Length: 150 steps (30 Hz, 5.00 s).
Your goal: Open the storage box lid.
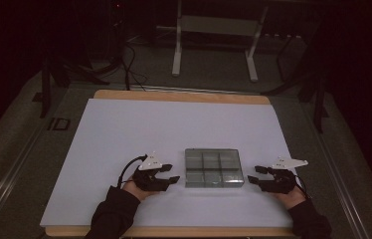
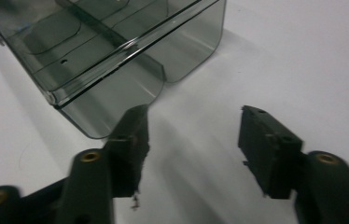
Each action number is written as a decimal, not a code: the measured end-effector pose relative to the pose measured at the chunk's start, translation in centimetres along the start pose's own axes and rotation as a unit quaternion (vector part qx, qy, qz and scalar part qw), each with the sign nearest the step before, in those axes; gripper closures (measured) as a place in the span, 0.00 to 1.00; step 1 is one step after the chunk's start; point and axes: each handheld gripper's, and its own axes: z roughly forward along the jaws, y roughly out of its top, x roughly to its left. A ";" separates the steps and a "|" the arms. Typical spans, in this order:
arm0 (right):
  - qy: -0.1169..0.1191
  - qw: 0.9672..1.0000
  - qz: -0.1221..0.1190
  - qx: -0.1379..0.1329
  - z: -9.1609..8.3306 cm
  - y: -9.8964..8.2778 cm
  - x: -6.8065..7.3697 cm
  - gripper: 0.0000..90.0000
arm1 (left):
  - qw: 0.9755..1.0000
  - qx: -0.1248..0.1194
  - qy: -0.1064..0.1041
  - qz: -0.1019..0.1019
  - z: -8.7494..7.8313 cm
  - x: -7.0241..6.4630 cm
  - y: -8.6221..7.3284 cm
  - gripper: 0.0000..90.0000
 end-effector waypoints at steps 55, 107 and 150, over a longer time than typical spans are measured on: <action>0.050 0.997 -0.056 -0.001 0.5 2.6 1.3 0.87 | 0.999 0.010 -0.004 0.041 1.8 -0.7 1.9 0.80; -0.004 0.995 -0.077 -0.057 2.4 7.1 -0.5 0.84 | 0.994 -0.071 0.075 0.044 3.5 1.6 5.4 0.81; -0.079 0.995 0.023 -0.053 5.8 8.6 -1.3 0.78 | 0.986 -0.077 0.134 -0.053 7.0 3.5 6.9 0.72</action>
